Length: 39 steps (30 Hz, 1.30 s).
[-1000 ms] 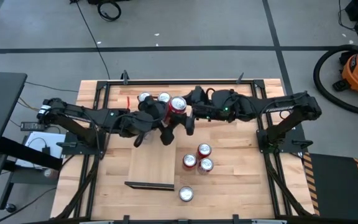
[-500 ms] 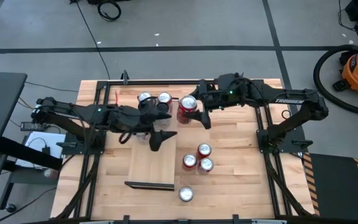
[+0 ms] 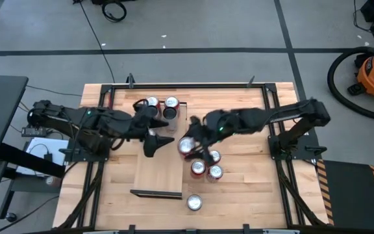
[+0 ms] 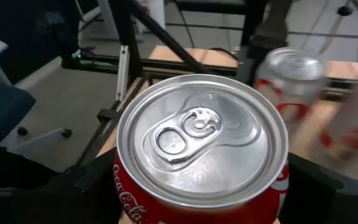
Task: Place canned beverage on shelf
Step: Put the top left red and white soda can on the shelf
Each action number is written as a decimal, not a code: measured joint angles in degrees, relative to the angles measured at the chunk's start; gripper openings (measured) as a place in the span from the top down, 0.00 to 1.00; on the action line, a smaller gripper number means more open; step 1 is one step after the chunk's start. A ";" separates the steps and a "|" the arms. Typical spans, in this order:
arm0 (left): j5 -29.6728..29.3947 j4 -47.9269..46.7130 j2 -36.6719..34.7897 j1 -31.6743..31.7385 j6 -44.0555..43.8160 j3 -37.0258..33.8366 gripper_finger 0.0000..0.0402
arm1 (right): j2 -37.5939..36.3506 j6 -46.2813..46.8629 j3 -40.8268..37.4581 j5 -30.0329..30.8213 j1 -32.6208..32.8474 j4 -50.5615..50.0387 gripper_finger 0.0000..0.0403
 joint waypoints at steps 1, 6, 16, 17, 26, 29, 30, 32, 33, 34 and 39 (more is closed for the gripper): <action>-0.01 -1.46 0.00 -0.50 -0.78 0.00 0.03 | 1.10 0.58 0.00 0.00 0.23 1.62 0.20; 0.75 -8.27 0.02 -3.44 -2.96 -0.02 0.03 | 5.51 2.92 0.02 0.92 0.51 7.99 0.20; -0.12 -17.32 0.04 -5.02 -6.32 -0.03 0.03 | 12.12 3.14 0.02 5.93 1.83 14.23 0.20; -0.13 -17.36 0.04 -5.01 -6.15 -0.02 0.03 | 12.34 3.14 0.02 6.05 1.98 15.23 0.20; -0.17 -19.51 0.06 -4.99 -2.40 -0.04 0.03 | 14.37 2.61 0.09 9.19 2.00 18.18 0.17; -0.20 -20.90 0.06 -4.83 -2.20 -0.04 0.03 | 15.20 2.60 0.08 9.23 1.90 18.48 0.14; -0.20 -21.15 0.07 -4.83 -1.79 -0.07 0.03 | 15.34 2.60 0.09 9.24 1.91 18.41 0.13; -0.32 -21.15 0.06 -4.83 -0.77 -0.08 0.03 | 15.30 2.60 0.10 9.21 1.92 18.80 0.11; -0.41 -21.17 0.06 -4.83 -0.27 -0.07 0.03 | 15.19 2.48 0.16 9.29 1.92 19.05 0.11; -0.58 -21.16 0.06 -4.83 0.44 -0.07 0.03 | 15.15 2.23 0.20 9.56 1.92 19.14 0.10; -2.11 -21.13 0.06 -4.83 3.30 -0.07 0.03 | 14.29 0.15 0.69 11.23 1.82 18.19 0.10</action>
